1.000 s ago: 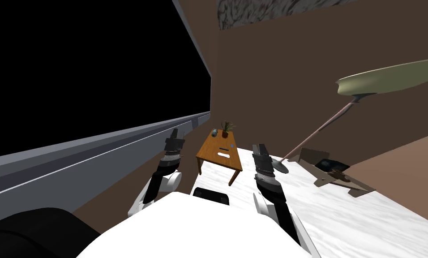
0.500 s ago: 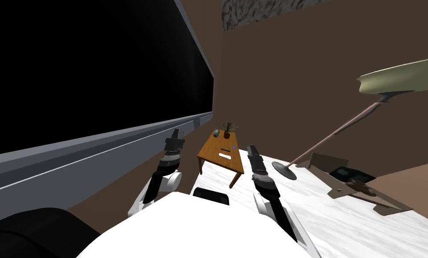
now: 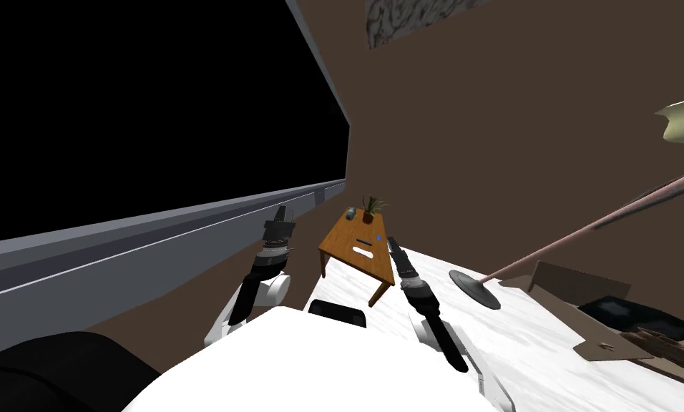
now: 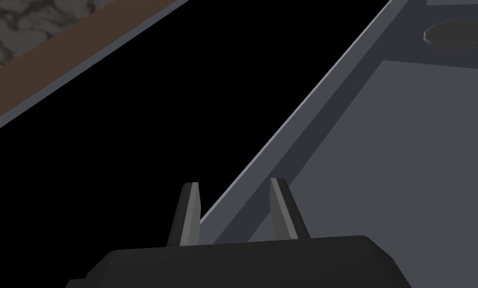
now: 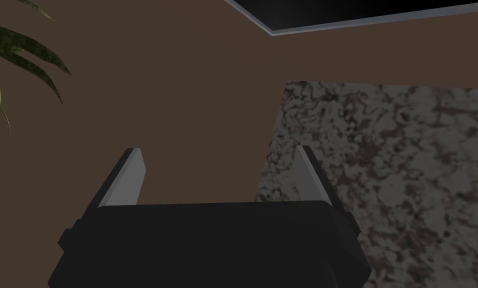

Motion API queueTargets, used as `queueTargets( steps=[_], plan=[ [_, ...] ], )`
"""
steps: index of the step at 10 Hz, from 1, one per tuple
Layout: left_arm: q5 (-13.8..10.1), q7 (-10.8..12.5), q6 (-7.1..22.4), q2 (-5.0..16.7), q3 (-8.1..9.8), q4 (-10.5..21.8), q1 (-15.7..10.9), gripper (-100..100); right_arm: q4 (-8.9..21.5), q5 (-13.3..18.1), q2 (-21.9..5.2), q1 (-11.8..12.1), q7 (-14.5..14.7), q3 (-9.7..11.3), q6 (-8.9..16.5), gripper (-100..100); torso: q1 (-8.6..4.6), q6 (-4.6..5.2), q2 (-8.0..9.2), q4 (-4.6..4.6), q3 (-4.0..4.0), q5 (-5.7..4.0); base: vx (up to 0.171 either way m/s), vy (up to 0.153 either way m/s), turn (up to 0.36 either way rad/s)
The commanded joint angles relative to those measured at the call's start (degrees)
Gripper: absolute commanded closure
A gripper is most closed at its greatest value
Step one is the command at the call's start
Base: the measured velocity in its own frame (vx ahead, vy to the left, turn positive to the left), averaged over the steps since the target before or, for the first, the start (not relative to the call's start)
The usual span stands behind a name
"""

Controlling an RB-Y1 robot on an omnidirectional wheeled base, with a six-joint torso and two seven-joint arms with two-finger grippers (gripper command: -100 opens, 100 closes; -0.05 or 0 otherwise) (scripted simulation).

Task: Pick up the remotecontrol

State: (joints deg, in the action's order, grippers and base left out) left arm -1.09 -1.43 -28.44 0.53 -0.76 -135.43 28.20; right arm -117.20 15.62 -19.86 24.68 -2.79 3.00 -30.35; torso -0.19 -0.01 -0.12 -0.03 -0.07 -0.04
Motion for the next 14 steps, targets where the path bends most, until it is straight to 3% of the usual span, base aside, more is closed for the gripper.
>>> queueTargets(
  steps=[1, 2, 9, 11, 13, 14],
  plan=[
    [0.0, 0.0, 0.0, 0.0, 0.0, 0.0, 0.0, 0, 2.86, 2.44, -2.82, -0.78, -1.39, 1.69, 0.2, -100, 0.0, 0.0, 0.0, 0.0, 0.0, 0.0, 0.027, -0.047, 0.346],
    [0.0, 0.0, 0.0, 0.0, 0.0, 0.0, 0.0, 0, 3.59, 2.44, -2.82, -0.78, -1.39, 1.69, 0.2, -100, -0.01, -0.03, -0.03, 0.0, -0.02, 0.0, 0.02, -0.048, 0.125],
    [0.0, 0.0, 0.0, 0.0, 0.01, 0.0, 0.01, 0, 16.2, 10.36, -13.42, -3.6, -6.89, 6.94, 0.3, -100, 0.02, 0.06, 0.07, 0.01, 0.04, 0.0, -0.001, -0.041, 0.27],
    [0.0, 0.0, 0.0, 0.0, 0.01, 0.0, 0.01, 0, 17.65, 10.36, -13.42, -3.6, -6.89, 6.94, 0.3, -100, 0.09, 0.06, 0.06, 0.01, 0.04, 0.01, -0.004, -0.017, 0.072],
    [0.0, 0.0, 0.0, 0.0, 0.0, 0.0, 0.0, 0, 22.1, 13.7, -16.86, -4.34, -8.65, 9.74, 0.29, -100, 0.17, -0.02, 0.05, 0.02, 0.03, 0.04, -0.014, -0.017, 0.408],
    [0.0, 0.0, 0.0, 0.0, 0.0, 0.0, 0.0, 0, 23.02, 13.7, -17.63, -4.34, -8.65, 9.74, 0.29, -100, 0.1, 0.01, 0.08, 0.02, 0.05, 0.03, -0.013, -0.033, 0.244]
  ],
)
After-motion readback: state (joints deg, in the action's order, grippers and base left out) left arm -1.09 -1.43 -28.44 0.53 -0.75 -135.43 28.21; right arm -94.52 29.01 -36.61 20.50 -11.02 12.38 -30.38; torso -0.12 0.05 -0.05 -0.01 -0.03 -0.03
